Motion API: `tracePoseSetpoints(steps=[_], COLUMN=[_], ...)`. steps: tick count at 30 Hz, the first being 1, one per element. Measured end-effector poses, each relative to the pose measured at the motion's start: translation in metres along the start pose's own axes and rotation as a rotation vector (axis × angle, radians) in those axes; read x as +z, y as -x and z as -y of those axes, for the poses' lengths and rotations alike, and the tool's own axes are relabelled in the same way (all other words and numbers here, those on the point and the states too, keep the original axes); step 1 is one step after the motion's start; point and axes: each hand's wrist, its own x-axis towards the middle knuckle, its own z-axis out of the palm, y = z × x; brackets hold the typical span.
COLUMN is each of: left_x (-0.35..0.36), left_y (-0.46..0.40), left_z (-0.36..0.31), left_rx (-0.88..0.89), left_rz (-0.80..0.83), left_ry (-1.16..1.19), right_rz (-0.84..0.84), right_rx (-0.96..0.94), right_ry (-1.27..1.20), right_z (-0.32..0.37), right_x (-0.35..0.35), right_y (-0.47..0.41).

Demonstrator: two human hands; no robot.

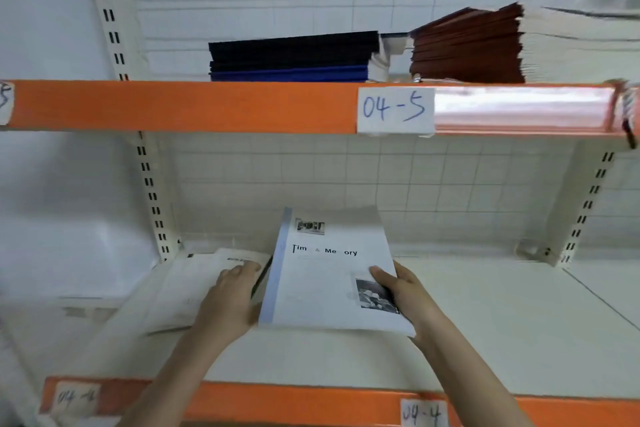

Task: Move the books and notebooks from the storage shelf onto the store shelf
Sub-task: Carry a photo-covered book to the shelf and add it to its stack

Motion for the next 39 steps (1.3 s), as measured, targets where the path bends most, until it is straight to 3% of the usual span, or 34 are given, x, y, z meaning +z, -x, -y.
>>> tracePoseSetpoints(steps=[12,24,39], left_x=[0.044,0.116,0.184], left_y=[0.038,0.077,0.088], left_z=[-0.168,-0.33,-0.568], left_rx=[0.251,0.429,0.835], left_rz=[-0.003,0.097,0.161], left_ry=[-0.145,-0.052,0.081], right_rz=[-0.196,-0.382,-0.726], right_rx=[-0.041,-0.04,-0.096], right_ry=[0.086,0.051,0.005], right_z=[0.028,0.033,0.064], right_x=[-0.167,-0.324,-0.503], right_y=[0.092,0.197,0.3])
